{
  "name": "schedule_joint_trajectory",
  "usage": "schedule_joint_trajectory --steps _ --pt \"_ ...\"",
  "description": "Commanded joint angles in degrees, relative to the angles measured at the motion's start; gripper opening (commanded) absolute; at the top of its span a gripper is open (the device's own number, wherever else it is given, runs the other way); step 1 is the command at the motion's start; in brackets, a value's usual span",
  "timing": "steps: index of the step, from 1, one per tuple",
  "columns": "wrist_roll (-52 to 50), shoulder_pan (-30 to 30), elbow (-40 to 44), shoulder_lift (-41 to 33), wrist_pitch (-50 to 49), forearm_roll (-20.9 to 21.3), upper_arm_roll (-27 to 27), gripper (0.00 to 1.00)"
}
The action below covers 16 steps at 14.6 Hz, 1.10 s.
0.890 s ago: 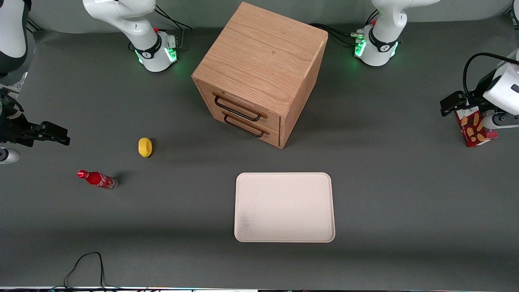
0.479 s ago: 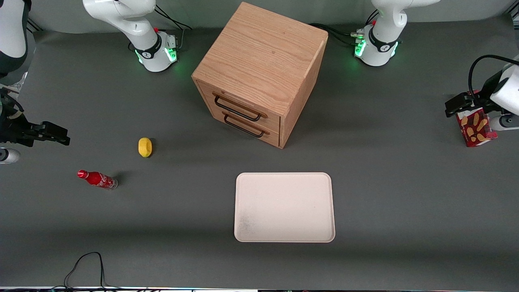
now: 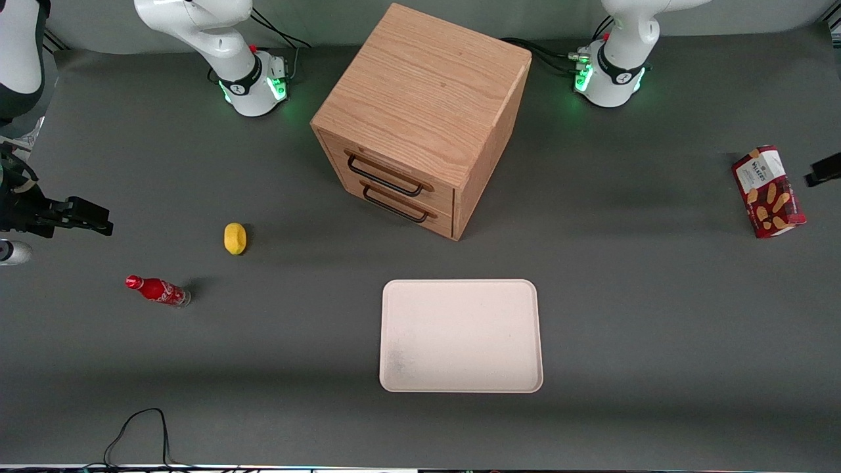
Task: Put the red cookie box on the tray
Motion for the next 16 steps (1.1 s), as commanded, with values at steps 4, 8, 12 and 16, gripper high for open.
schedule_joint_trajectory --steps 4,8,12,16 --pt "14.2 2.6 -21.0 -0.8 24.6 0.3 9.9 1.0" --pt "19.4 4.1 -27.3 4.3 35.1 -0.6 12.3 1.0" --pt "22.4 5.4 -27.9 11.0 38.1 -4.7 12.6 0.98" --pt "26.8 5.4 -27.9 15.7 40.1 -9.0 12.7 0.53"
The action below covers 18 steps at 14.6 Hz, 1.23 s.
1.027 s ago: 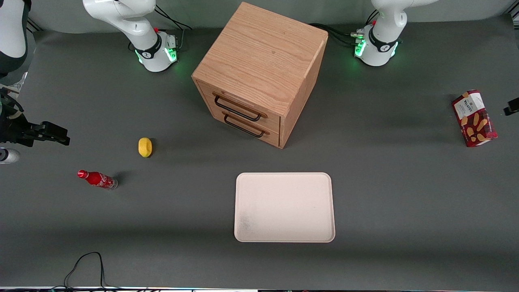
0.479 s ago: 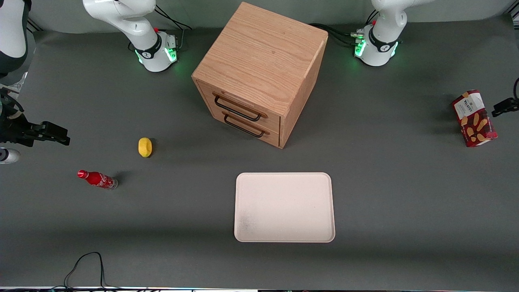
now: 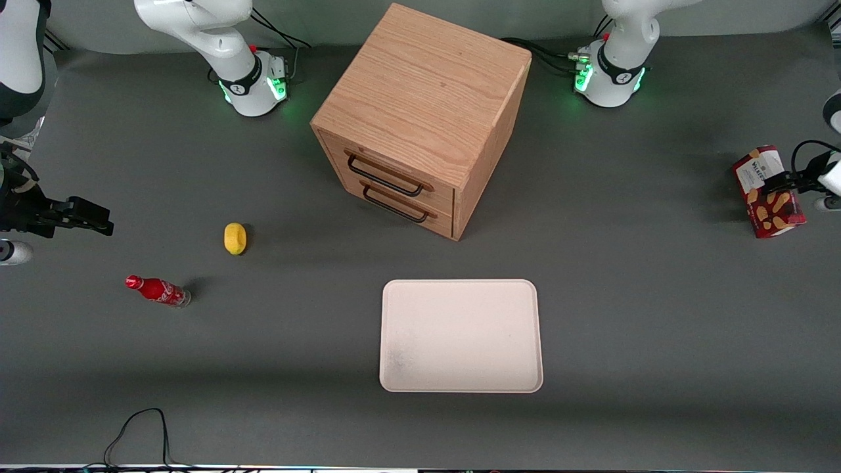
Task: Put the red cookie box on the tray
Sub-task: 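Lift the red shortbread box upright with the left gripper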
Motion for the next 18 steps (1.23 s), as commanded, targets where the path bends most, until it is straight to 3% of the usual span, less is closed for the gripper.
schedule_joint_trajectory --steps 1,2,8,11,15,18 --pt "3.1 0.1 0.2 1.6 1.1 -1.9 0.3 0.25" --pt "3.1 0.0 0.2 1.6 0.4 -1.8 0.3 0.0" --pt "2.8 -1.0 4.1 0.4 -6.0 -1.2 -0.2 0.0" --pt "1.3 -3.4 13.9 0.2 -18.0 -1.3 -3.4 0.0" --pt "-13.2 -7.1 31.2 0.4 -35.7 -1.0 -11.5 0.0" --pt "-24.2 -11.5 41.8 2.3 -41.2 -1.3 -17.2 0.0"
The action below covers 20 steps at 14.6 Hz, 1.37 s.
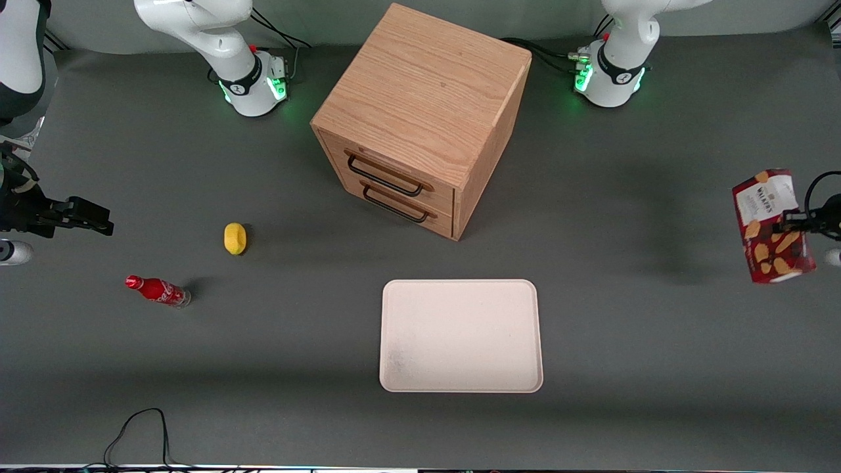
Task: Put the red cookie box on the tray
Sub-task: 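Lift the red shortbread box upright with the left gripper, then carry the held box with the left gripper over the cream tray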
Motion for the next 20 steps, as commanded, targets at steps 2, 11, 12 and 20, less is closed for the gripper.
schedule_joint_trajectory --steps 2,11,12,20 --pt "-16.7 -5.9 13.4 4.9 -6.0 -0.4 -5.7 0.0" --pt "-30.8 -19.4 36.4 26.9 -3.5 -1.1 -8.1 0.0" --pt "-34.5 -20.8 36.7 28.5 -1.0 -1.1 -8.1 0.0" --pt "-44.6 -28.5 35.3 39.1 14.9 -0.5 -7.8 0.0"
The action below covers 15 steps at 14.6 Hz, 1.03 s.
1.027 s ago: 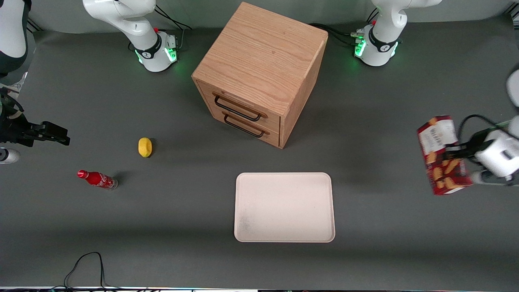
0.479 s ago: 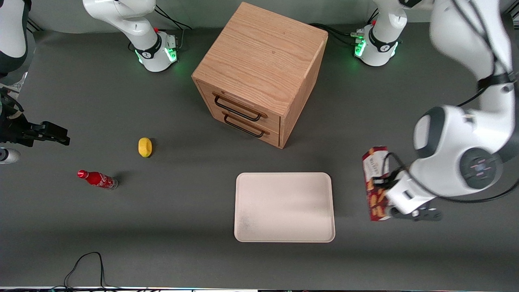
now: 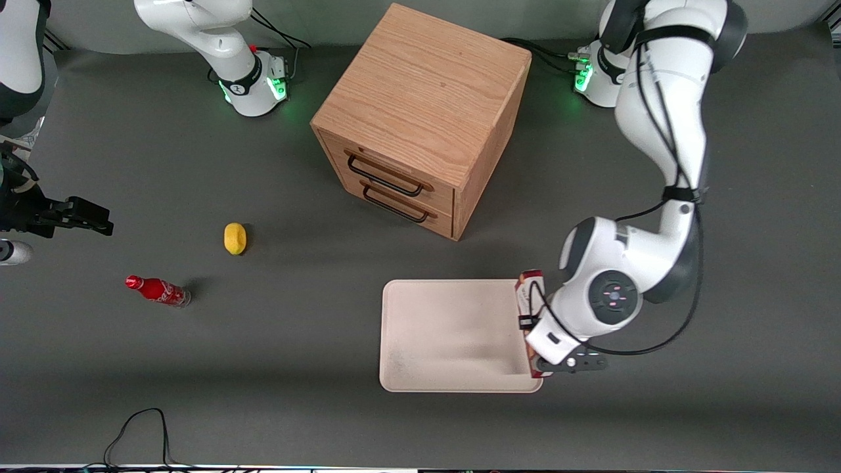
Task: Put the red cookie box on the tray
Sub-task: 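Carry the held box with the left gripper over the cream tray, then lower the box onto the tray and open the left gripper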
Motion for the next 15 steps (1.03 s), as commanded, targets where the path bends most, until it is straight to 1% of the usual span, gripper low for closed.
schedule_joint_trajectory --steps 1,2,3,4,5,8,10,13,14,15 --pt "-2.0 -1.8 0.7 2.0 2.6 0.2 1.1 0.0" --pt "-1.9 -1.8 -0.4 2.0 3.9 0.2 1.1 0.0" --pt "-1.7 -1.9 -1.0 2.0 5.1 0.2 1.1 0.33" --pt "-1.7 -2.5 -1.6 1.8 6.1 0.6 1.2 0.96" --pt "-1.4 -2.7 -1.6 1.3 5.7 0.7 1.3 1.0" --pt "-1.2 -2.1 -1.6 -2.5 1.9 0.8 1.4 1.0" --pt "-1.2 -1.0 -1.5 -6.8 -4.1 0.7 1.4 1.0" --pt "-1.2 -0.8 -0.8 -13.0 -14.0 0.8 1.9 1.0" --pt "-0.8 1.1 -1.5 -16.0 -15.9 1.0 1.9 1.0" --pt "-0.6 3.6 -4.2 -20.1 -16.8 0.9 1.9 1.0"
